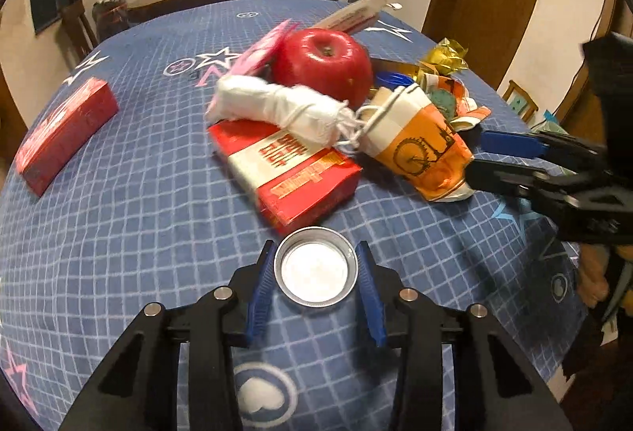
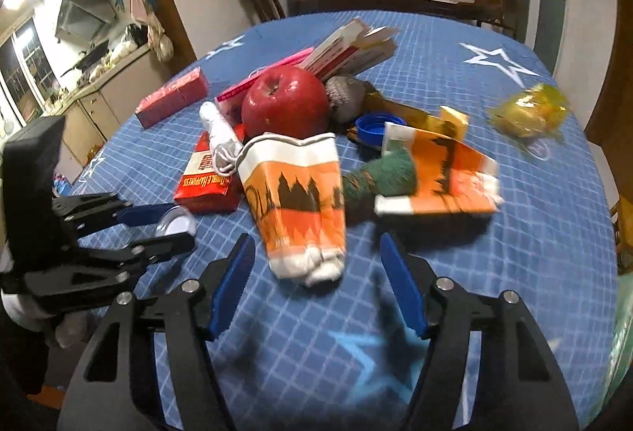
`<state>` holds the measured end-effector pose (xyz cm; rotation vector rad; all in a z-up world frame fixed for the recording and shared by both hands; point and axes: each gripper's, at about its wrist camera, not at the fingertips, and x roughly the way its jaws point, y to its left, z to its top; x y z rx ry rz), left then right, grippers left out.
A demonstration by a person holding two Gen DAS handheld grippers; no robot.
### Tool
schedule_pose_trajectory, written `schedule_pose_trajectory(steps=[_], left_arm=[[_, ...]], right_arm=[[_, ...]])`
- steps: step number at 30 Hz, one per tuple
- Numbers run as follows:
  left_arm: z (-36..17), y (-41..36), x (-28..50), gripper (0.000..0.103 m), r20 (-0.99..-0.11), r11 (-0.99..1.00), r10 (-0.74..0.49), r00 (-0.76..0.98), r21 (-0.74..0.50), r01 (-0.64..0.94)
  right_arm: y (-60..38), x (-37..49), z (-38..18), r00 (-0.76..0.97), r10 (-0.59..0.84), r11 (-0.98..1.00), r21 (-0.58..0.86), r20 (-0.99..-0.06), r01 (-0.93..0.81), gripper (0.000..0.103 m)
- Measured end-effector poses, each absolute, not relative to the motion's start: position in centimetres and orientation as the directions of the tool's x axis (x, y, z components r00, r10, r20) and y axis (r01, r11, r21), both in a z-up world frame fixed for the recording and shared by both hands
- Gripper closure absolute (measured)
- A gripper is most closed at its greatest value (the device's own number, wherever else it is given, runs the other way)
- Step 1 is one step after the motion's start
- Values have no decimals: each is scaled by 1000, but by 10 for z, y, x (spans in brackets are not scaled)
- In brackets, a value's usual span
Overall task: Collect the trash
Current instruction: 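Grasp the clear plastic lid with the left tool while the right tool grasps the orange paper cup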
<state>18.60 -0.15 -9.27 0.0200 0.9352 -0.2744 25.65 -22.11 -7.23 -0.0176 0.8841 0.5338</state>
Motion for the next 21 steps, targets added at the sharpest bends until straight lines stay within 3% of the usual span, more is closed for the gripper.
schedule_pose_trajectory(steps=[9,14,21], left_arm=[[-91,10,173,61,-793,964,-228,565,-104,244],[-95,5,167,61,-774,971,-211,596,-97,217],[-82,10,138,61,-703,980,-195,684,-121,155]], right_arm=[[-191,276,-79,502,376,879,128,-779,-459,40],[-192,263,-83,543,373,892,129,-753,-434,70],[-208,204,-76,654,405,904,174,-639,-390,74]])
